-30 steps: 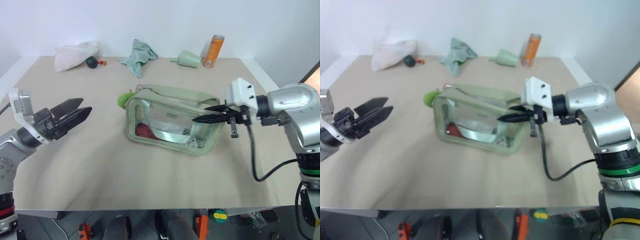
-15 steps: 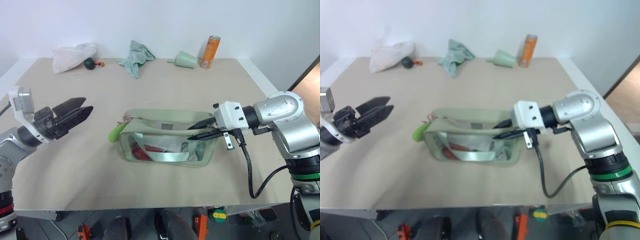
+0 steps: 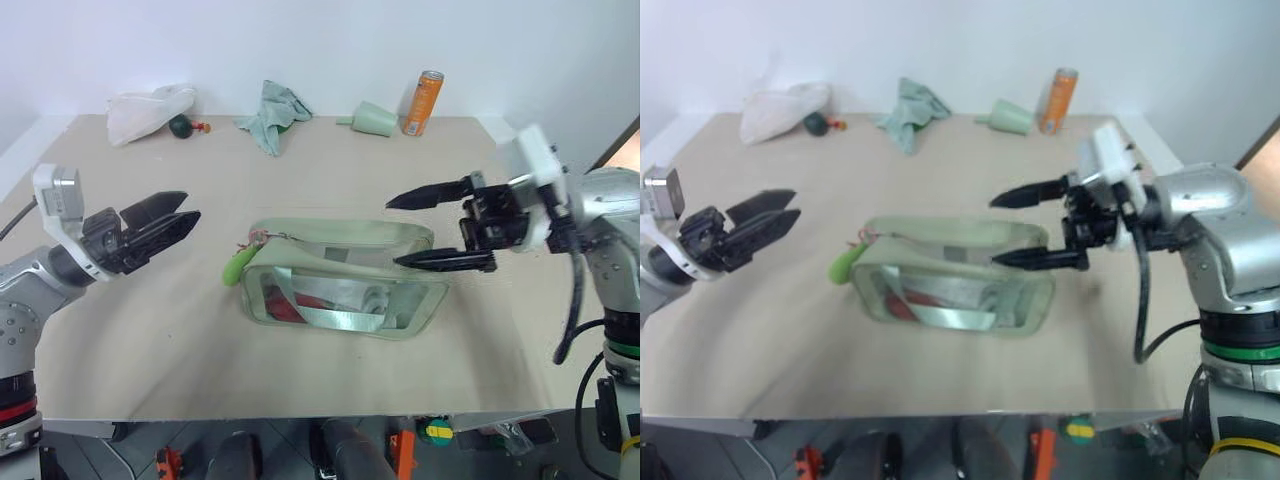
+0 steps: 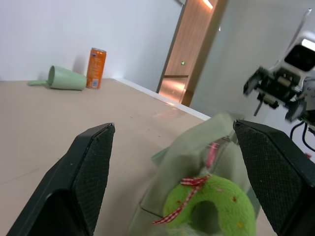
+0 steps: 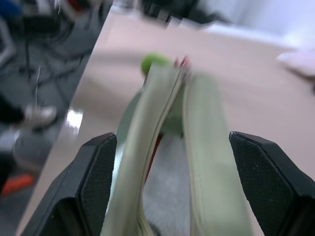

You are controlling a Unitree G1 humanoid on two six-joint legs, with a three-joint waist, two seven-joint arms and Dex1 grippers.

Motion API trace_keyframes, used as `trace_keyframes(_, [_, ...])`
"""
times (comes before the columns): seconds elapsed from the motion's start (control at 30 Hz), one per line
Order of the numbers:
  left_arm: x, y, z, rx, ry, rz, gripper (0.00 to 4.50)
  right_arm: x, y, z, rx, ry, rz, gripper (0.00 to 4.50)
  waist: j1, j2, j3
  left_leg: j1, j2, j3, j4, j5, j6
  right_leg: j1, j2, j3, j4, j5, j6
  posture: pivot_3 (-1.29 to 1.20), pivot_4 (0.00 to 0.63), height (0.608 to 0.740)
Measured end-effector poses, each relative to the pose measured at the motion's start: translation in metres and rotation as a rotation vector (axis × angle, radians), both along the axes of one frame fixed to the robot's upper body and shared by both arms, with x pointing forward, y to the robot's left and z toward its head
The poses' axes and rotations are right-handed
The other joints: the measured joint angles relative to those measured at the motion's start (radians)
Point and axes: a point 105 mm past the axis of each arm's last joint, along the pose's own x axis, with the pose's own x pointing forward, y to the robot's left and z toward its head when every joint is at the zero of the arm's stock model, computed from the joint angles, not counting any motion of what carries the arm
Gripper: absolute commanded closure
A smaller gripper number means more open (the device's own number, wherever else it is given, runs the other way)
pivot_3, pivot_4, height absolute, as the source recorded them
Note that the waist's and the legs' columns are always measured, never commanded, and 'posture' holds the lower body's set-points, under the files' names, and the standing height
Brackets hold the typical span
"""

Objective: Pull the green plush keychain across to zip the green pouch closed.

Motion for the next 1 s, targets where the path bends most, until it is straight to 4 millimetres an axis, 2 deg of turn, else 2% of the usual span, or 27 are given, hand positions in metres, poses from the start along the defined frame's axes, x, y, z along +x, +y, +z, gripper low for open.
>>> trace_keyframes(0.1, [0.0,-0.004,0.0,0.003,0.0,-0.018,0.5,-0.003,-0.013,-0.007,-0.009,0.035,-0.063,0.71,0.001,0.0,0.0,-0.001,-0.002,0.0,0.0,0.0,0.0,0.0,-0.002,0.001,0.0,0.0,0.0,0.0,0.15,0.74])
trace_keyframes(0.2, [-0.002,-0.007,0.0,0.01,-0.004,-0.043,0.5,-0.008,-0.032,-0.026,-0.064,0.106,-0.162,0.71,0.003,0.0,0.0,-0.002,-0.003,0.0,0.0,0.0,0.0,0.0,-0.003,0.001,0.0,0.0,0.001,0.0,0.15,0.74])
trace_keyframes(0.4, [-0.003,-0.01,0.001,0.011,-0.012,-0.068,0.5,-0.017,-0.053,-0.032,-0.087,0.126,-0.281,0.71,0.0,0.0,0.0,0.0,-0.004,0.0,0.001,0.0,0.0,0.001,-0.003,0.001,0.0,0.001,0.003,0.0,0.15,0.74])
trace_keyframes(0.6, [-0.005,-0.014,0.002,0.01,-0.018,-0.105,0.5,-0.018,-0.051,-0.034,-0.081,0.122,-0.309,0.71,-0.001,0.0,0.0,0.002,-0.003,0.0,0.002,0.0,0.0,0.002,-0.001,0.001,0.0,0.001,0.003,0.0,0.15,0.74])
trace_keyframes(0.9, [-0.023,-0.032,0.005,0.112,-0.059,-0.235,0.5,-0.009,-0.041,-0.069,-0.121,0.193,-0.302,0.71,-0.001,0.0,0.0,0.001,-0.004,0.0,0.001,0.0,0.0,0.002,-0.002,0.002,-0.001,0.0,0.002,0.0,0.15,0.74])
trace_keyframes(1.0, [-0.024,-0.032,0.004,0.121,-0.058,-0.239,0.5,-0.007,-0.04,-0.075,-0.12,0.213,-0.299,1.56,-0.001,0.0,0.0,0.001,-0.004,0.0,0.001,0.0,0.0,0.002,-0.002,0.002,-0.001,0.0,0.002,0.0,0.15,0.74])
